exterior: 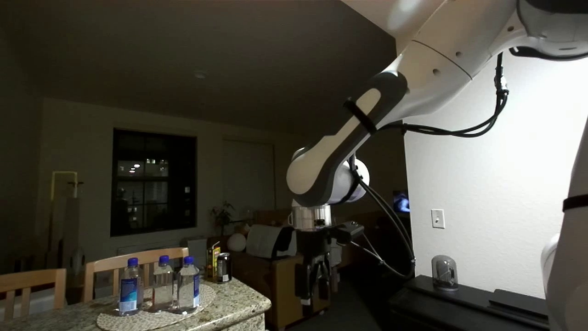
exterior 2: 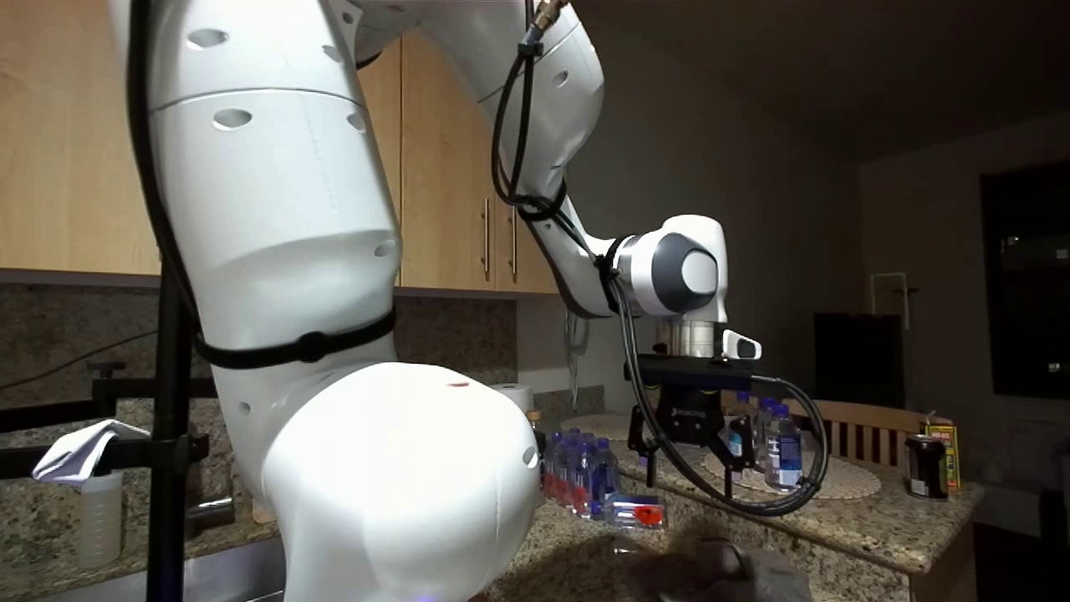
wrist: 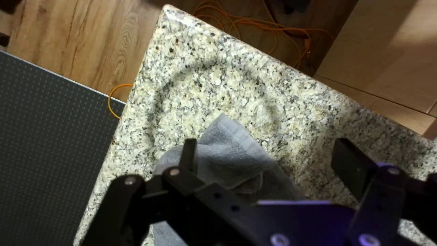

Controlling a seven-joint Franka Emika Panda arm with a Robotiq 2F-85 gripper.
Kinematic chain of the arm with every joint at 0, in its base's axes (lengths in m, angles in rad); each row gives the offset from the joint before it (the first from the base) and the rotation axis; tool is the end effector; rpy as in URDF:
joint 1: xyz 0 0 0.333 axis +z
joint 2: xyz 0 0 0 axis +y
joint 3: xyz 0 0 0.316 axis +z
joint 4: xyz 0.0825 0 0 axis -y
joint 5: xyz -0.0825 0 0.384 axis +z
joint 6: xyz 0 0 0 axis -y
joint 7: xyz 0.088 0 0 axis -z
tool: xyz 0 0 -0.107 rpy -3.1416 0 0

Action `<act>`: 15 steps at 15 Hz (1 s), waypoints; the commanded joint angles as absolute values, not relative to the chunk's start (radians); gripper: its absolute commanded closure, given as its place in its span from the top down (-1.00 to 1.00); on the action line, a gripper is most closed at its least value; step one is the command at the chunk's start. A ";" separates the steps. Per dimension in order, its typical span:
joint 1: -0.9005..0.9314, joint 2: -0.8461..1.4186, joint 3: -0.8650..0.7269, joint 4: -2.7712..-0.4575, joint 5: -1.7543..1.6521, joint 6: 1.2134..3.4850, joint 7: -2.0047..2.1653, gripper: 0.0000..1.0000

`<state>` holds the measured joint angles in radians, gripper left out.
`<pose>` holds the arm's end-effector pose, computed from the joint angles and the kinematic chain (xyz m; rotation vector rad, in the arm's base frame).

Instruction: Move the bag to the left on the counter

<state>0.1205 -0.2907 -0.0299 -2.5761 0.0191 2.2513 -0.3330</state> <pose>0.4151 0.0385 0.3601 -3.0480 -0.6381 0.0486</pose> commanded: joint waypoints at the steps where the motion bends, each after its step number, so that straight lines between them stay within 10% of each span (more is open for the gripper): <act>1: 0.110 -0.291 -0.022 -2.575 0.022 2.250 -0.335 1.00; 15: 0.106 -0.132 0.009 -2.583 -0.001 2.523 -0.262 1.00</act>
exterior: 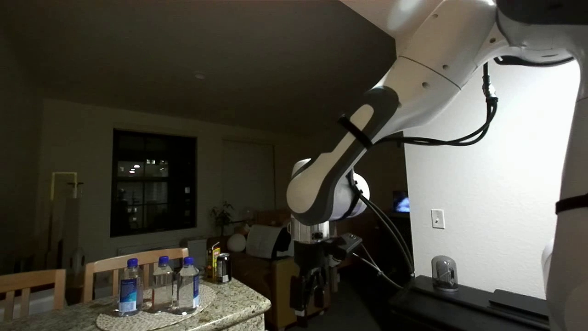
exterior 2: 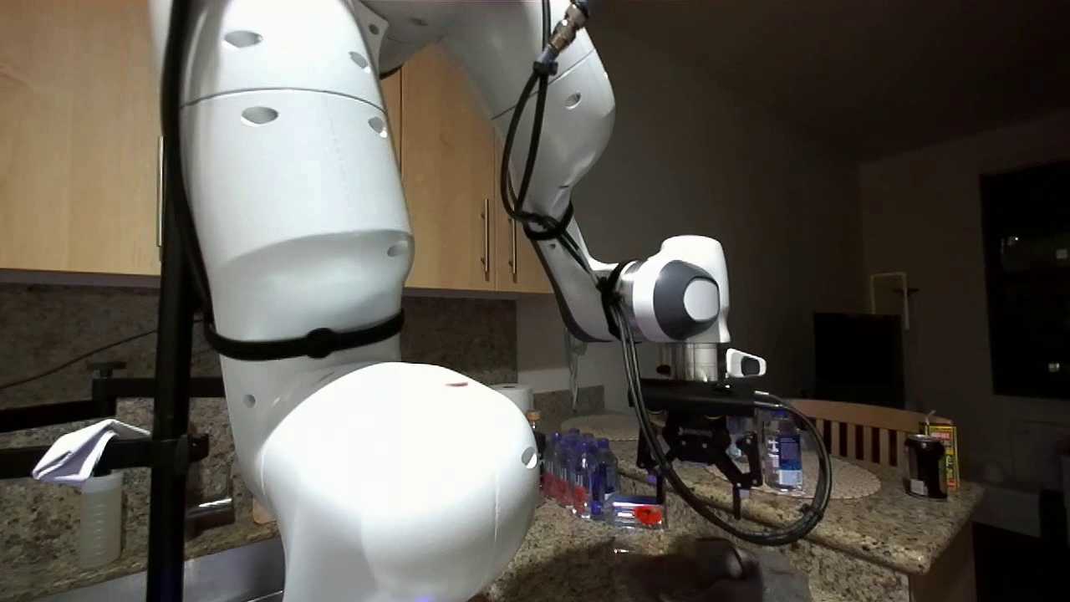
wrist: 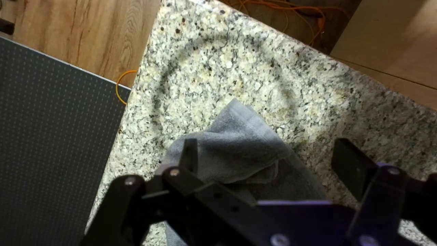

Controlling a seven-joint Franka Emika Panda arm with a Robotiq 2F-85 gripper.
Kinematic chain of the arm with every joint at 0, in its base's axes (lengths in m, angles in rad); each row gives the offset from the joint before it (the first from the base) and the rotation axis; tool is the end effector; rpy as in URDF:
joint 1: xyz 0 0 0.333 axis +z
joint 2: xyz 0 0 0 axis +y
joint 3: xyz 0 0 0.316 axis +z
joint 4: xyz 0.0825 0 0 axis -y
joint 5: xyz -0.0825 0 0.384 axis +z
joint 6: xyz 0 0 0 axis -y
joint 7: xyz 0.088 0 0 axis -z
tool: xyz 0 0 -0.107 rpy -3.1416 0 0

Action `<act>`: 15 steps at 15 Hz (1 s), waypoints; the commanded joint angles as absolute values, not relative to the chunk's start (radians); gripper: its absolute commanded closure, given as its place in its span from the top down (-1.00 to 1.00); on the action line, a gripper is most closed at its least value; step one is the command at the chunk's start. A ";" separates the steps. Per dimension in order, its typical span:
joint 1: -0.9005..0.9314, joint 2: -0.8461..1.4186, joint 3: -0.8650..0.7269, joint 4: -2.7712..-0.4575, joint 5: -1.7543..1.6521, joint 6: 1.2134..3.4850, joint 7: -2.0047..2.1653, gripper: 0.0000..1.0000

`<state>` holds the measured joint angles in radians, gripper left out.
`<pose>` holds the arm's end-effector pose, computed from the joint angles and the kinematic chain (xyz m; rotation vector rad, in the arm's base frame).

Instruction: Move the bag to the left on the counter

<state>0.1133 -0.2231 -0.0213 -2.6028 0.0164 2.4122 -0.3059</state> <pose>0.4249 0.0395 0.3344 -3.0707 -0.6006 -0.0531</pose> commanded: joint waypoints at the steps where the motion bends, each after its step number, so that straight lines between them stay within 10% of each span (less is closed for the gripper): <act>1: 0.112 -0.095 0.012 -2.571 0.017 2.582 -0.271 1.00; 15: 0.088 0.457 0.074 -2.125 -0.155 2.649 -0.242 1.00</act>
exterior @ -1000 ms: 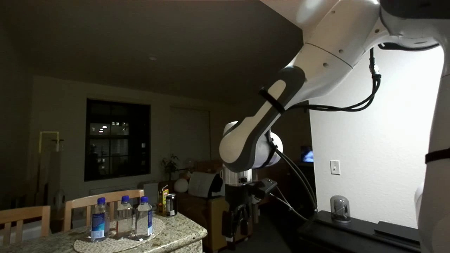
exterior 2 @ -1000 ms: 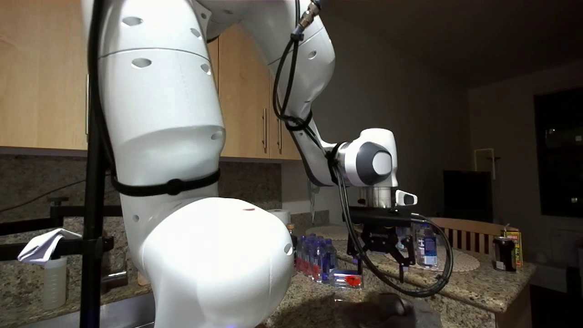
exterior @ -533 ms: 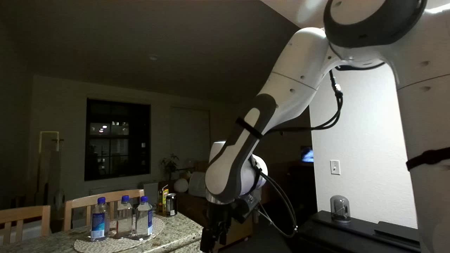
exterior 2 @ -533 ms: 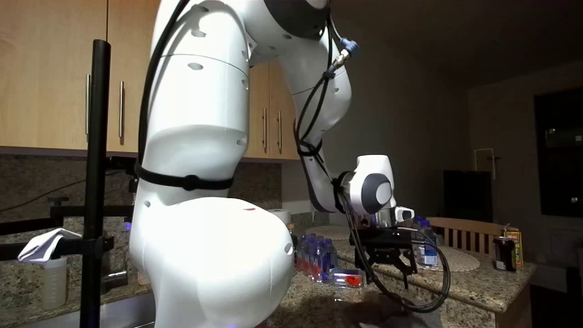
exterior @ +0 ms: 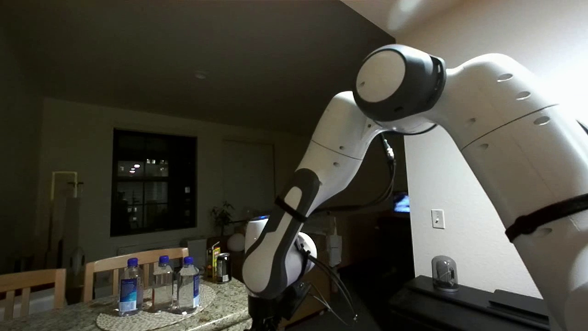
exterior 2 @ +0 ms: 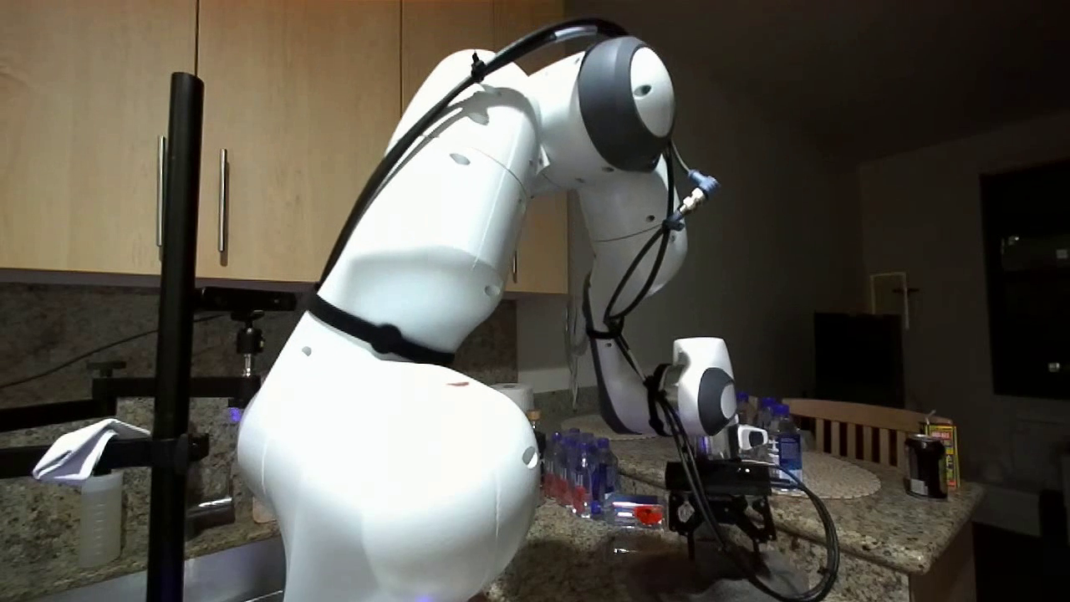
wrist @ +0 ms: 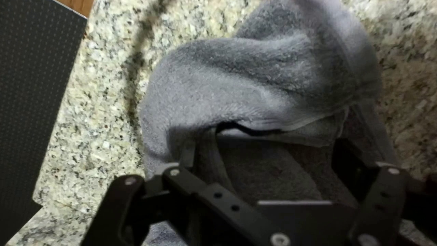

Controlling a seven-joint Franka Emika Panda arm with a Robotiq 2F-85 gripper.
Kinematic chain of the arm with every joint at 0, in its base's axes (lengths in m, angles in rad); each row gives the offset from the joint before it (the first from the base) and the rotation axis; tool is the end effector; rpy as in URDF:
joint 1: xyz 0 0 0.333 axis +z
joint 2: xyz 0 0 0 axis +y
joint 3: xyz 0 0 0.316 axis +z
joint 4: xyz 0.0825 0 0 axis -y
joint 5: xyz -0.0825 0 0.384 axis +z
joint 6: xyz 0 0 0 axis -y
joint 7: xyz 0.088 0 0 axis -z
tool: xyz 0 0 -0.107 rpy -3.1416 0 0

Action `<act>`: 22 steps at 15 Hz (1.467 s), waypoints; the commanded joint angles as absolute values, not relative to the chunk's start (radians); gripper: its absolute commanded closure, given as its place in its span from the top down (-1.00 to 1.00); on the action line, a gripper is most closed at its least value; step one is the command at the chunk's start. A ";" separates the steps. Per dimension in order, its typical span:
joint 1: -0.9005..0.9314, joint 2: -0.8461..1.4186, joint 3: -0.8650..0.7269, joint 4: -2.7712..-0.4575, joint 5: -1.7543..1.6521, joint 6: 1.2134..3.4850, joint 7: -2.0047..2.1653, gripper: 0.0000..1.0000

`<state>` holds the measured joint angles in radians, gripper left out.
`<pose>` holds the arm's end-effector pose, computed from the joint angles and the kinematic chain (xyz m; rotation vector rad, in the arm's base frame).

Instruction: Move the bag to the left on the counter

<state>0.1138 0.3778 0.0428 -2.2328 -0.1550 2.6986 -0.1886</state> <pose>0.5480 0.0921 0.2082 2.9925 0.7301 0.1359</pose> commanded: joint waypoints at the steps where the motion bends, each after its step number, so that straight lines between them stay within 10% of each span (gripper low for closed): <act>1: 0.088 0.484 0.077 -2.085 -0.160 2.630 -0.247 1.00; 22: -0.102 0.647 0.163 -1.794 -0.012 2.247 -0.537 1.00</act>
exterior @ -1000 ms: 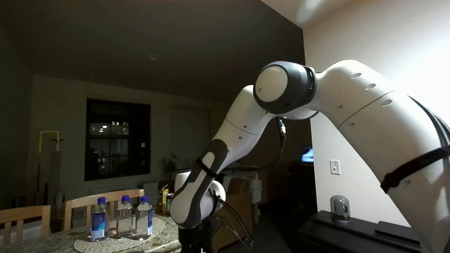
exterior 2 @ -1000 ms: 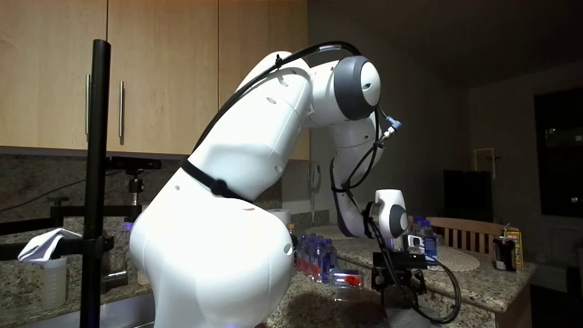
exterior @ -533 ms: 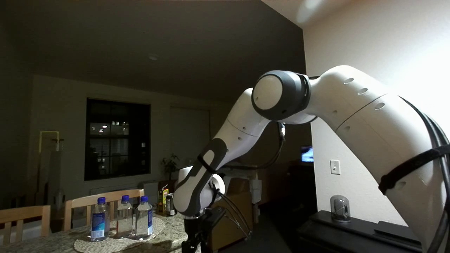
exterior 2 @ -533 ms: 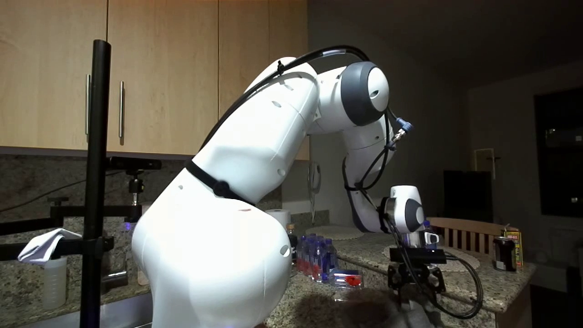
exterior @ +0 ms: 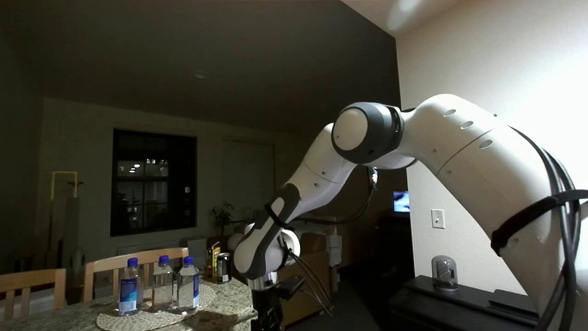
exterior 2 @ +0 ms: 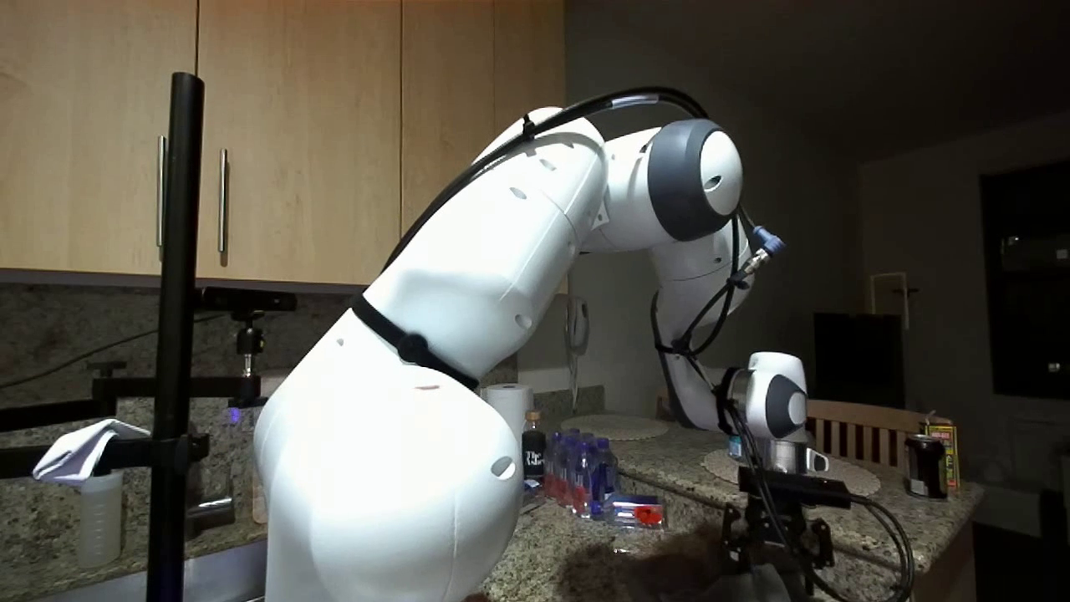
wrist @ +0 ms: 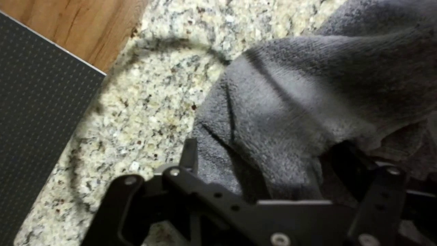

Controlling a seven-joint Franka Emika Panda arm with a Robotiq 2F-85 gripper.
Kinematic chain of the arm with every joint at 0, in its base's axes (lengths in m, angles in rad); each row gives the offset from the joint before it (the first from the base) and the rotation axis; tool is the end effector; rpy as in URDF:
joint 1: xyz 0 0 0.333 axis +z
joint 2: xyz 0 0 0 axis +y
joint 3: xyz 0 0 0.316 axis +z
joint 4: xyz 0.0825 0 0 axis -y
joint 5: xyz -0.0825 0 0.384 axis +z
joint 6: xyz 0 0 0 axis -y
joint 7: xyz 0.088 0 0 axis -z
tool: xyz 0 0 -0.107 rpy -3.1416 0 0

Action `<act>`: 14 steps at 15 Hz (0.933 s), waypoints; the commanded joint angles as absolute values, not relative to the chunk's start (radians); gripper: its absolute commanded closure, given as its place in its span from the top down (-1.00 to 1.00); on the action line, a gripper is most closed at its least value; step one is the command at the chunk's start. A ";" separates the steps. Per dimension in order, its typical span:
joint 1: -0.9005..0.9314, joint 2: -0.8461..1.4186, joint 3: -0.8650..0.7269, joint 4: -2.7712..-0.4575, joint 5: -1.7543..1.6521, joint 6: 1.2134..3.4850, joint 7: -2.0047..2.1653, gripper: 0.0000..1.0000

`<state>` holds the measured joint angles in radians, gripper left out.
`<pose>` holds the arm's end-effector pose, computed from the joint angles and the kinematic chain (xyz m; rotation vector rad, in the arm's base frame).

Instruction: Move the bag to the left on the counter

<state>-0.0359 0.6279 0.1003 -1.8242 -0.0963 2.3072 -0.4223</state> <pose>0.6314 0.0358 0.1796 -3.0020 -0.8334 0.2172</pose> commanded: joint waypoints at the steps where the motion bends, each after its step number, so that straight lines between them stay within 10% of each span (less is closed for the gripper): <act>1: -0.122 0.652 0.184 -1.787 0.023 2.224 -0.575 1.00; 3: -0.142 0.661 0.202 -1.771 0.068 2.176 -0.618 0.95; 4: -0.149 0.664 0.207 -1.762 0.086 2.151 -0.634 0.46; 14: -0.156 0.674 0.196 -1.744 0.167 2.046 -0.674 -0.67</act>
